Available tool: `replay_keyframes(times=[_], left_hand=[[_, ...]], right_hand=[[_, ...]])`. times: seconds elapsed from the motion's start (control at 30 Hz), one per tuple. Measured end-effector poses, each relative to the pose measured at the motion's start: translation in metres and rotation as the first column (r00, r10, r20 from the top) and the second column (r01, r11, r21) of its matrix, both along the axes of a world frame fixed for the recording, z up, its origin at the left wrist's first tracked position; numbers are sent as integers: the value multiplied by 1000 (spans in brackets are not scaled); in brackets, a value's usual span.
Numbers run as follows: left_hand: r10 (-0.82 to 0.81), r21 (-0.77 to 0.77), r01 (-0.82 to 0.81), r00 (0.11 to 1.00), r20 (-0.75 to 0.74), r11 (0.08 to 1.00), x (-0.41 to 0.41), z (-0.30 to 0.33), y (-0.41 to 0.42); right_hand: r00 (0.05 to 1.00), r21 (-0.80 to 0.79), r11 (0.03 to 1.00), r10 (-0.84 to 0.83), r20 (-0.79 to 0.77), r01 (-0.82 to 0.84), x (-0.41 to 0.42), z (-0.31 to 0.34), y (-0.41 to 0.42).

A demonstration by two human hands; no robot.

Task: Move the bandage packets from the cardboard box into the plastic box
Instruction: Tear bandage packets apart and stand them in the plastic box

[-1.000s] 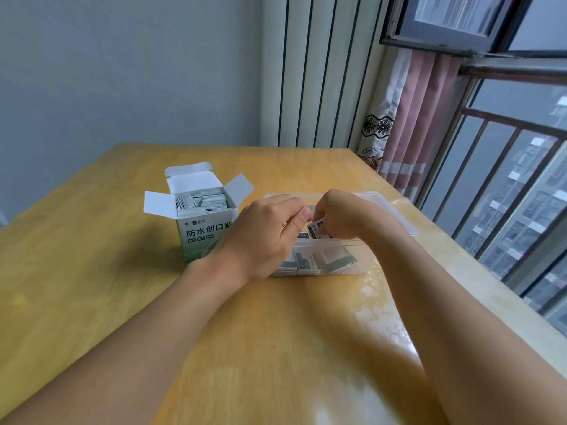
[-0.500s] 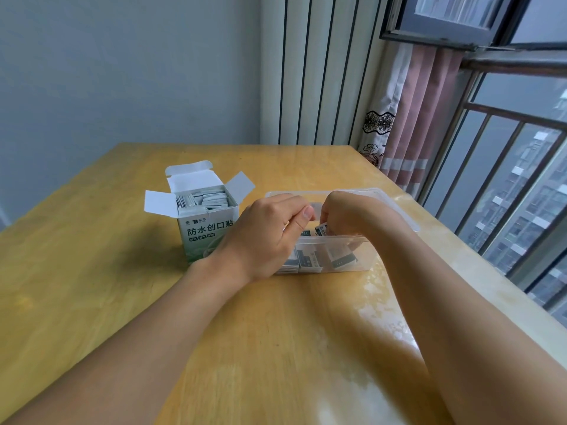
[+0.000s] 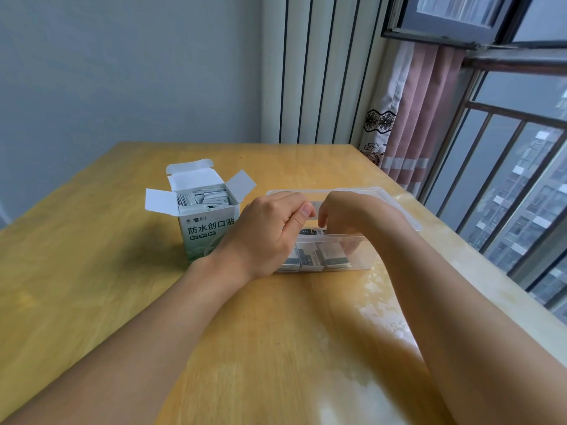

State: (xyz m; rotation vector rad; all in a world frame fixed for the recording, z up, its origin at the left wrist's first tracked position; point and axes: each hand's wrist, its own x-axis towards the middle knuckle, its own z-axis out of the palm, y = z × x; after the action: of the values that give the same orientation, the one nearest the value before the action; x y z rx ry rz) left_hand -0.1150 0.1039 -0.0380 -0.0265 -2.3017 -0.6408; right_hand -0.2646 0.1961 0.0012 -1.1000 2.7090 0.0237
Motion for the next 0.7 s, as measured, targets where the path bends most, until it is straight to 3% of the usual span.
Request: replay_keyframes(times=[0.33, 0.7], left_hand=[[8, 43, -8, 1000, -5, 999, 3, 2, 1], [7, 48, -6, 1000, -19, 999, 3, 2, 2]], right_hand=[[995, -11, 998, 63, 76, -63, 9, 15, 15], [996, 21, 997, 74, 42, -75, 12, 16, 15]])
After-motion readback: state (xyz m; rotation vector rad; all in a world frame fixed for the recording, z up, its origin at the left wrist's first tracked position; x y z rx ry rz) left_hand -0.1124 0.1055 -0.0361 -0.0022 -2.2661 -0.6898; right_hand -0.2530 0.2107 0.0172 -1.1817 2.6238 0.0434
